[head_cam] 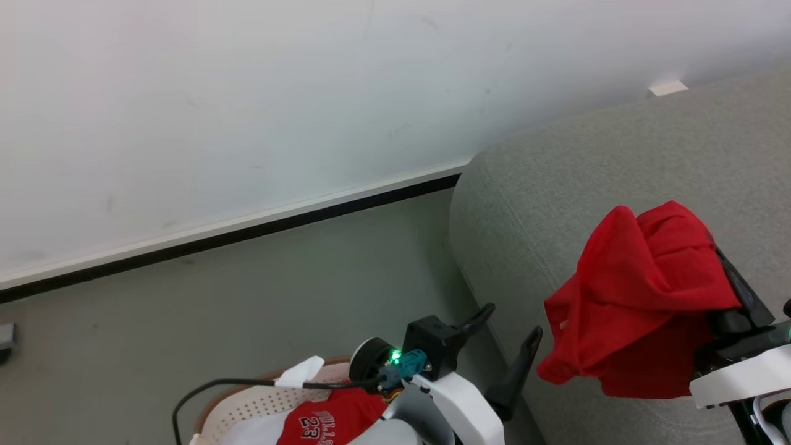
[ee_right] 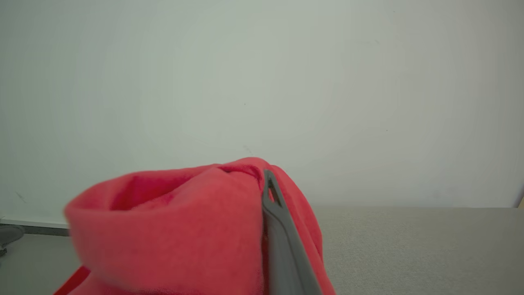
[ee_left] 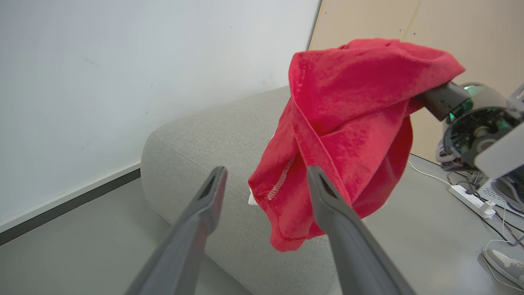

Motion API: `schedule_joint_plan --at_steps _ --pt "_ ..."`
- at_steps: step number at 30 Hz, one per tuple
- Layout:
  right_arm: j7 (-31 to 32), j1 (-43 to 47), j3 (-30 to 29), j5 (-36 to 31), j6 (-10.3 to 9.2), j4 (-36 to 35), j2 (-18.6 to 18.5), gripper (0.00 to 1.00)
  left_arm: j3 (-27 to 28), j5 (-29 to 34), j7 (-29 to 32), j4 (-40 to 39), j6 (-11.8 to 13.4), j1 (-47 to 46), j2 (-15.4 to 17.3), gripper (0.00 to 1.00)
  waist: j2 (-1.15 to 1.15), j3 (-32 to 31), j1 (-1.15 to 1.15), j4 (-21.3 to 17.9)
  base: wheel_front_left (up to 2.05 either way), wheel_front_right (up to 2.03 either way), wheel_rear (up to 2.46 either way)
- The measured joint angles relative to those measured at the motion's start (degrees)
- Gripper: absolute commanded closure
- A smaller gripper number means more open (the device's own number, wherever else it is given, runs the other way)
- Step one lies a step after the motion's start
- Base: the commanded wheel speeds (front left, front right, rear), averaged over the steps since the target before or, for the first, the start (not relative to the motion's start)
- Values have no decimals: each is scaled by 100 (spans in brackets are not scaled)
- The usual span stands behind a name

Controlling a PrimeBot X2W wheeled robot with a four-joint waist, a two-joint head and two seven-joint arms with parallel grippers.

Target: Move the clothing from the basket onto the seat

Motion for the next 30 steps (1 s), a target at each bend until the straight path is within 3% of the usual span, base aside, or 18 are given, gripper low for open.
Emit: schedule_joint_plan --at_steps 7,13,21,30 --pt "36 3 -236 55 0 -121 -51 100 -177 -82 -14 -71 44 -181 -7 0 0 209 0 -169 0 0 0" --pt "-73 -387 -744 141 0 119 46 100 -347 -25 121 -93 69 -773 -12 0 0 748 0 -110 0 0 0" --pt "-55 -2136 -1337 371 0 1106 -44 100 -581 65 222 -137 276 -1881 -13 0 0 1819 1 124 0 0 0" --pt "200 -4798 -2046 258 1 3026 -975 100 -883 99 300 -255 627 -2900 -10 0 0 3096 2 493 0 0 0"
